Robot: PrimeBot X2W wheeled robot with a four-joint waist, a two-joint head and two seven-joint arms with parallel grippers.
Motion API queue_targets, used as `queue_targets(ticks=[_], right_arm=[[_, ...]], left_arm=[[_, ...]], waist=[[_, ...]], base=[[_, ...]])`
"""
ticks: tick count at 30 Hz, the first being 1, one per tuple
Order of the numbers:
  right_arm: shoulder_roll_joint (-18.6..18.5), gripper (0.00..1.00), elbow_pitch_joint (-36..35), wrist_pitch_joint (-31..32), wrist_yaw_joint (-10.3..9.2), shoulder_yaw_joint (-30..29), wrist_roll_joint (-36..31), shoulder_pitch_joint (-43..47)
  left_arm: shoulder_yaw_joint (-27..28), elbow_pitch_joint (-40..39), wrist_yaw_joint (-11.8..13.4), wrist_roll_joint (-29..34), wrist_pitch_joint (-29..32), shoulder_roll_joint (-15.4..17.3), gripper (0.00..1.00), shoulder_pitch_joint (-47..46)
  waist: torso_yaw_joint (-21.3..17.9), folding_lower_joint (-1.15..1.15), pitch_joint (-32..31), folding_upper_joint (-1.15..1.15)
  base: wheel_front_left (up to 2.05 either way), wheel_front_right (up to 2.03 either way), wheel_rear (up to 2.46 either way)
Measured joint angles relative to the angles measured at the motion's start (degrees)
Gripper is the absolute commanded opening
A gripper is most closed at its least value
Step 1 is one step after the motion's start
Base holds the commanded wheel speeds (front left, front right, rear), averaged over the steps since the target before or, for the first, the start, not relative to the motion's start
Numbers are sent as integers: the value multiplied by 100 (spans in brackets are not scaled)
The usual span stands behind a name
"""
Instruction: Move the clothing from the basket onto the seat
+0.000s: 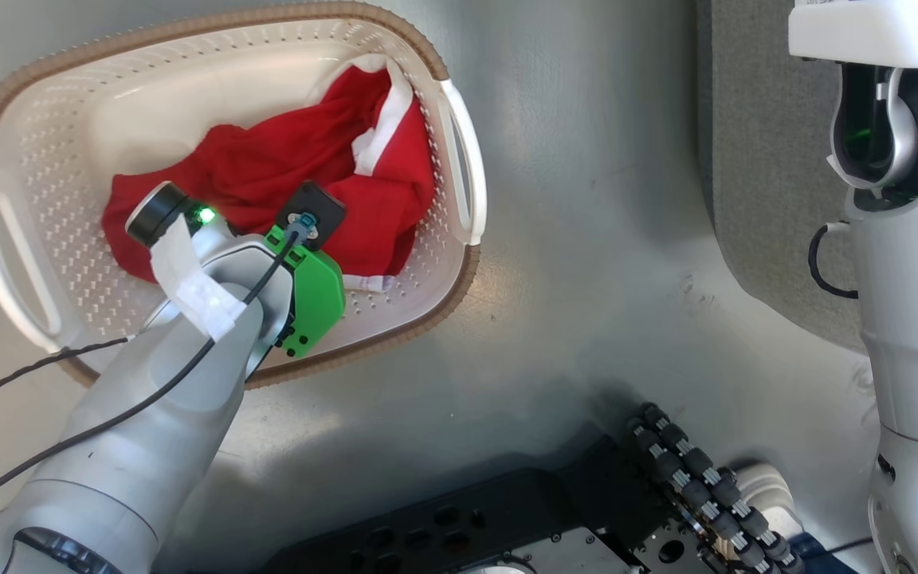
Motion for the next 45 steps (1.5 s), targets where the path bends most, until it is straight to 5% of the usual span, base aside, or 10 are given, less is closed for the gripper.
queue_targets(ticks=[18,45], right_arm=[[-120,100,614,-38,54,-71,-37,63],[-171,100,1279,-38,109,-303,-67,1267]], left_arm=[[7,-264,-1,-489,-1040,-161,0,-92],[649,-1168,0,-1036,-1162,-294,0,-56]], waist=[[348,0,-762,0],[1022,0,-2828,0]], base=[[0,0,0],[0,0,0]])
